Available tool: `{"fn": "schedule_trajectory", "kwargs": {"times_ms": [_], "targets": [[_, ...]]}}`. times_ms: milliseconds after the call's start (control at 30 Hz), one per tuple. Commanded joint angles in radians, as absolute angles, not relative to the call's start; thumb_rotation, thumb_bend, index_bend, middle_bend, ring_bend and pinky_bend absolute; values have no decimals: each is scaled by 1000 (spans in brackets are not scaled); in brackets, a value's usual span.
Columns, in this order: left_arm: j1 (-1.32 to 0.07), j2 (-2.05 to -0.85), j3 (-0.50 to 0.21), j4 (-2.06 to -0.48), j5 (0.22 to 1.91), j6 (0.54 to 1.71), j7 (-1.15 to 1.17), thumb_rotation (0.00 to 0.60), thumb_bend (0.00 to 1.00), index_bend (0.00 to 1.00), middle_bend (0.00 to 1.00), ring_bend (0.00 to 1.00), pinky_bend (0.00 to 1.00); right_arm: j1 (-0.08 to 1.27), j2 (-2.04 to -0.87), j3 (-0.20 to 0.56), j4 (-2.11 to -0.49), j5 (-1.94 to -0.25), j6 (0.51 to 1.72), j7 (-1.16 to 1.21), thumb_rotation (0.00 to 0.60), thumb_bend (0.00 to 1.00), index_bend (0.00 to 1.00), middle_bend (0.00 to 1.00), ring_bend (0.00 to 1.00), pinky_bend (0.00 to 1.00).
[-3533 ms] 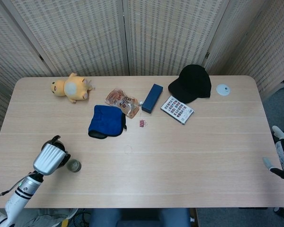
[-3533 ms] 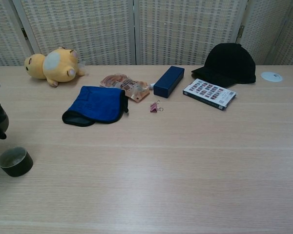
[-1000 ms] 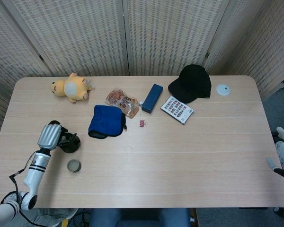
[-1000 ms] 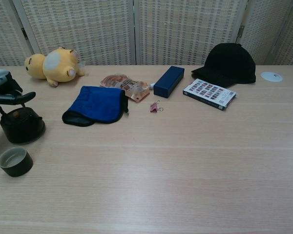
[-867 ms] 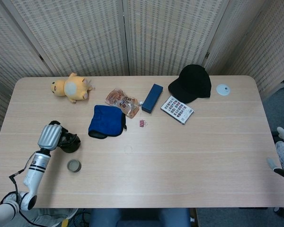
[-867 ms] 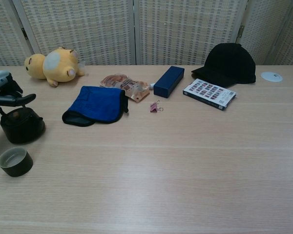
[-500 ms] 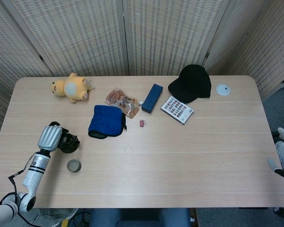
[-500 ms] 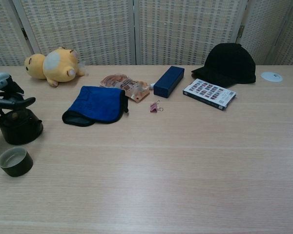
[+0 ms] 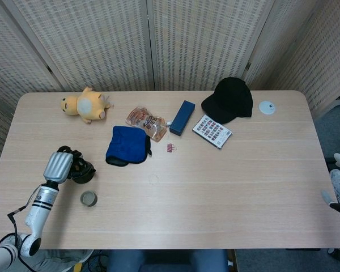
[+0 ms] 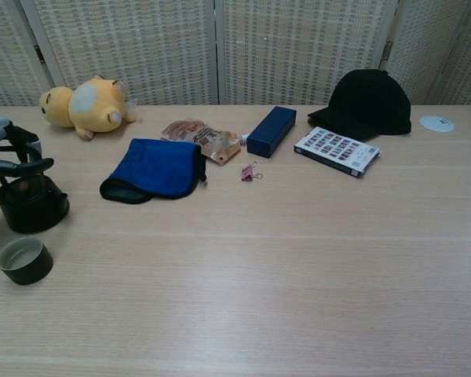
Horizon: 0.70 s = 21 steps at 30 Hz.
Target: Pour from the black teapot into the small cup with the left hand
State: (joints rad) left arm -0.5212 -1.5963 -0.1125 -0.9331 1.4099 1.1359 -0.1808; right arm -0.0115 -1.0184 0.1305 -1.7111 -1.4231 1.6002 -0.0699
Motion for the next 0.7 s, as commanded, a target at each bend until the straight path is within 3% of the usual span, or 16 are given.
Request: {"fn": "schedule_trajectory", "kwargs": {"times_ms": [33,200,600,700], "targets": [[-518,-1586,-119,-954,1404,1139,-187,222,274,448,325,280,92,-11,-1018,131,-1711,-1422,1599,-69,600,160,162,277,159,180],[-511,-1569,-132,-995,1395,1153,-203,220,273,392,233,186,53,-8,-1018,131,-1708,-1421,1592,-70,600,160,162,277,159,180],[-453,-1471,-164,-1153,1341,1219,-139,219,274,387,220,181,34,20,-998,118,-1707,-1437,1532,-66,600,160,162,277,160,180],[-426,-1432,-163,-1220,1326,1243,-97,244,274,388,220,181,34,27,-995,111,-1705,-1442,1515,-64,600,159,162,277,160,180]]}}
